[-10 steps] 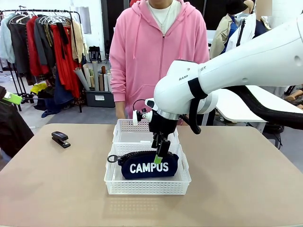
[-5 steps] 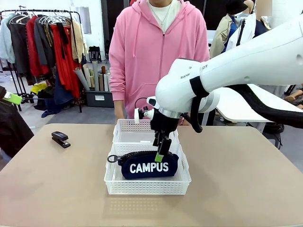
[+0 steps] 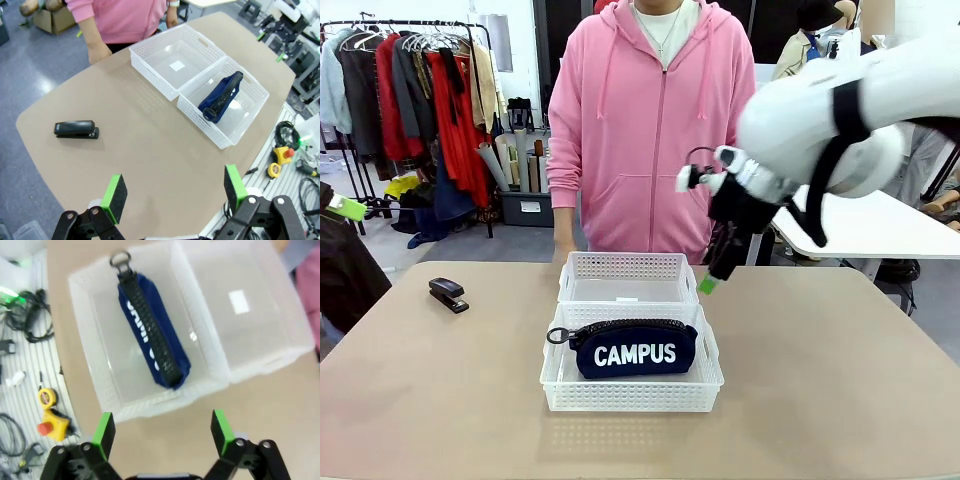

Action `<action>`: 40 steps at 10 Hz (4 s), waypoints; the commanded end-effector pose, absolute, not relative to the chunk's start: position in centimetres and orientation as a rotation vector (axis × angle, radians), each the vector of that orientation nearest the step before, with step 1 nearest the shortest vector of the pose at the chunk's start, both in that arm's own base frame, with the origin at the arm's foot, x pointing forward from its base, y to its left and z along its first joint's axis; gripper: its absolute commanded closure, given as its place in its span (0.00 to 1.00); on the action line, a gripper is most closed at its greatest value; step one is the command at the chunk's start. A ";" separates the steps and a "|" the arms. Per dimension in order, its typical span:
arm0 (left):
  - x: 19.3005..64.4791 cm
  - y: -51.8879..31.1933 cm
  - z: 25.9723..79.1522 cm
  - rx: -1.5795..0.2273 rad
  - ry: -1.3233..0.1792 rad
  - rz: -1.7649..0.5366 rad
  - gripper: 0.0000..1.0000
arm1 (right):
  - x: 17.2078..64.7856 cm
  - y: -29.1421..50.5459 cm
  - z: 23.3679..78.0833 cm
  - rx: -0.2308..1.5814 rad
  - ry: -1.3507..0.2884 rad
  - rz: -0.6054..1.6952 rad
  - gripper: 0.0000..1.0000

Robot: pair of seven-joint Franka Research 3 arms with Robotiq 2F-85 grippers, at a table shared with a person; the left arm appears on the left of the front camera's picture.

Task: Distribute items into two baskets.
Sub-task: Pick up the Stapler that the person points to.

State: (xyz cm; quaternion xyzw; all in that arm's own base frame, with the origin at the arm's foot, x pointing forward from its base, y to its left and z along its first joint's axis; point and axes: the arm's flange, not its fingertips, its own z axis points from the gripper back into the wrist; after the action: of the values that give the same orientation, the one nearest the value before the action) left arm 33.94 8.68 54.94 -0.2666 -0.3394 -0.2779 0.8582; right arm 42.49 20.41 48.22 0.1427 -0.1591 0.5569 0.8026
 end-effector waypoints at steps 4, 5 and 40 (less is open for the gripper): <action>34.0 8.7 55.0 -0.574 -0.730 -0.596 0.00 | 36.9 7.4 50.5 0.447 -0.433 0.906 0.00; 34.0 8.7 55.0 -0.574 -0.730 -0.596 0.00 | 36.3 4.8 51.1 0.464 -0.459 0.877 0.00; 34.0 8.7 55.0 -0.574 -0.730 -0.596 0.00 | 34.9 -10.3 53.7 0.670 -0.663 0.646 0.00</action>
State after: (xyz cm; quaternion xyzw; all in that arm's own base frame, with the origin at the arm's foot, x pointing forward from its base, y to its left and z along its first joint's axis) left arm 33.96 8.68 54.95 -0.2675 -0.3403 -0.2763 0.8581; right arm 34.99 -10.43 53.75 0.3123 -0.3106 0.3029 0.8451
